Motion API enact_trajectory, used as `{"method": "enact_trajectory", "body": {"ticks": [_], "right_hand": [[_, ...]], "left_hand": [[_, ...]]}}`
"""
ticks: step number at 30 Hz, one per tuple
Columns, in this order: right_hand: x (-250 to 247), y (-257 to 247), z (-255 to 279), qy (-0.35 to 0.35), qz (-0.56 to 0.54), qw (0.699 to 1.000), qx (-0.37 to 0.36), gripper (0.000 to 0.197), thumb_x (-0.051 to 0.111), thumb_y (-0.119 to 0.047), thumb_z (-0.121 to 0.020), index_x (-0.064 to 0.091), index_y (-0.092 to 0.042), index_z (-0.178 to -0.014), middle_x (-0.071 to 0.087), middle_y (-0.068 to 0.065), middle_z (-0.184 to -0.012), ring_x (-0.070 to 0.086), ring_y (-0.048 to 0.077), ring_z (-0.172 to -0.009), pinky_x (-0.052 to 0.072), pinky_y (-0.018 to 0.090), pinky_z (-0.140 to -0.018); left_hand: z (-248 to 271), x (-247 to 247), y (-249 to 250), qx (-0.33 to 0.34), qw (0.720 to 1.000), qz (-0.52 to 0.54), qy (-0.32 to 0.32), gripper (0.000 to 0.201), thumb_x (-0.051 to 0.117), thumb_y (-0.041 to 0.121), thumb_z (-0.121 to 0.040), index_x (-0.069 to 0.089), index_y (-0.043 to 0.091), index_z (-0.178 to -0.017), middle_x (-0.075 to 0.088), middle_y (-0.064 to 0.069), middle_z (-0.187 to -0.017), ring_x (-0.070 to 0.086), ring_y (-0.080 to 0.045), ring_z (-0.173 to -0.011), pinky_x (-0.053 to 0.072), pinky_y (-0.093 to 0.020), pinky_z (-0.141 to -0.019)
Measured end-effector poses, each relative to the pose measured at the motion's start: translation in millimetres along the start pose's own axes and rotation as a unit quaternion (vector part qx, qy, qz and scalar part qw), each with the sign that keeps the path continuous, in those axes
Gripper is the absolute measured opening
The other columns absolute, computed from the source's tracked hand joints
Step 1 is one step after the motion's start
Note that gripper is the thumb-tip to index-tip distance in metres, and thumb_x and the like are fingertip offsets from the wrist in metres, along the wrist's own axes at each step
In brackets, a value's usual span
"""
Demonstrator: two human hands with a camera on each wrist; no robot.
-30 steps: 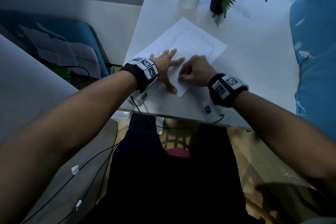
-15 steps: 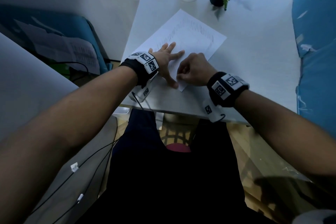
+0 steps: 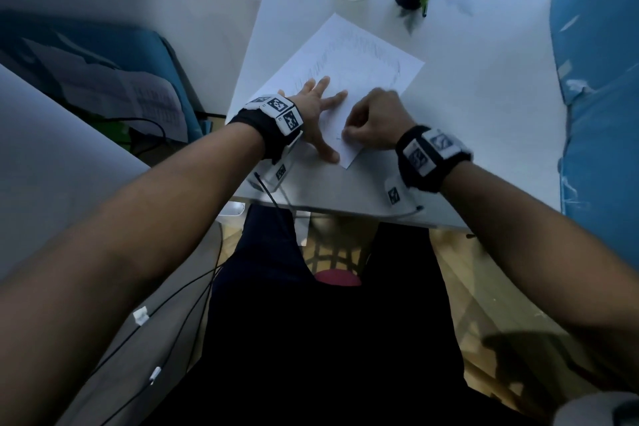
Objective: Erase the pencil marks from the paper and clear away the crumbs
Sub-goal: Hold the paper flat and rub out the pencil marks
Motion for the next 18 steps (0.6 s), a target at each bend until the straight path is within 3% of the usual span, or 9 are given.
{"method": "enact_trajectory", "body": {"ticks": [2,5,9,11,13,15,18], "right_hand": [[6.9,-5.0,7.1,-0.021,0.008,0.999,-0.024,0.014,0.075,-0.023,-0.074,0.080,-0.012,-0.083,0.075,0.001,-0.078,0.067,0.010,-0.068,0.047,0.008,-0.063],[-9.0,12.4,-2.6,0.031,-0.008,0.999,0.027,0.011,0.074,-0.021,-0.073,0.079,-0.015,-0.080,0.073,0.001,-0.075,0.063,0.007,-0.066,0.040,0.002,-0.059],[-15.2,12.9,-17.7,0.030,0.039,0.999,0.021,0.010,0.072,-0.016,-0.074,0.078,-0.011,-0.080,0.073,0.007,-0.080,0.066,0.020,-0.074,0.052,0.021,-0.072],[-17.2,11.4,-27.1,0.036,0.076,0.996,0.020,0.008,0.070,-0.014,-0.075,0.077,-0.010,-0.078,0.073,0.008,-0.084,0.066,0.029,-0.084,0.055,0.030,-0.080],[-20.9,15.1,-36.1,0.045,0.086,0.994,0.047,0.004,0.071,-0.017,-0.075,0.074,-0.014,-0.074,0.071,0.010,-0.087,0.065,0.031,-0.088,0.057,0.035,-0.080],[-21.0,20.4,-43.0,0.058,0.086,0.992,0.070,0.004,0.072,-0.021,-0.073,0.070,-0.018,-0.072,0.069,0.013,-0.092,0.066,0.031,-0.085,0.057,0.036,-0.077],[-18.5,20.7,-47.0,0.067,0.081,0.992,0.071,0.005,0.073,-0.020,-0.073,0.069,-0.018,-0.074,0.069,0.013,-0.092,0.066,0.032,-0.084,0.058,0.036,-0.076]], "left_hand": [[0.0,0.4,-0.8,0.003,1.000,-0.001,0.001,0.135,0.078,0.074,-0.054,-0.013,0.046,-0.151,-0.025,0.005,-0.161,-0.018,-0.022,-0.149,-0.001,-0.065,-0.113],[0.0,1.3,-1.1,-0.001,1.000,0.003,0.004,0.135,0.076,0.077,-0.054,-0.012,0.046,-0.151,-0.024,0.005,-0.161,-0.017,-0.022,-0.149,0.001,-0.065,-0.113],[6.2,-2.4,-2.6,-0.023,0.998,-0.022,0.046,0.128,0.068,0.085,-0.055,-0.002,0.043,-0.154,-0.007,-0.003,-0.164,0.000,-0.027,-0.151,0.020,-0.065,-0.113],[10.8,-7.9,-2.5,-0.023,0.995,-0.065,0.069,0.117,0.062,0.087,-0.060,0.007,0.042,-0.154,0.016,-0.011,-0.158,0.020,-0.033,-0.144,0.032,-0.060,-0.108],[14.3,-13.5,-2.1,-0.027,0.991,-0.100,0.082,0.103,0.058,0.083,-0.068,0.018,0.040,-0.152,0.032,-0.014,-0.149,0.031,-0.035,-0.136,0.033,-0.058,-0.106],[16.3,-18.6,1.4,-0.027,0.990,-0.106,0.093,0.087,0.061,0.076,-0.074,0.035,0.035,-0.147,0.041,-0.014,-0.141,0.036,-0.034,-0.132,0.031,-0.057,-0.107],[13.9,-26.0,14.2,0.005,0.989,-0.077,0.126,0.072,0.076,0.064,-0.068,0.060,0.018,-0.122,0.048,-0.011,-0.129,0.045,-0.031,-0.121,0.037,-0.051,-0.103]]}}
Point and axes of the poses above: each hand's wrist, its own z-axis away from the middle knuckle, its own x-axis out of the palm, y = z × x, the point moved 5 cm from there along -z, towards the middle knuckle
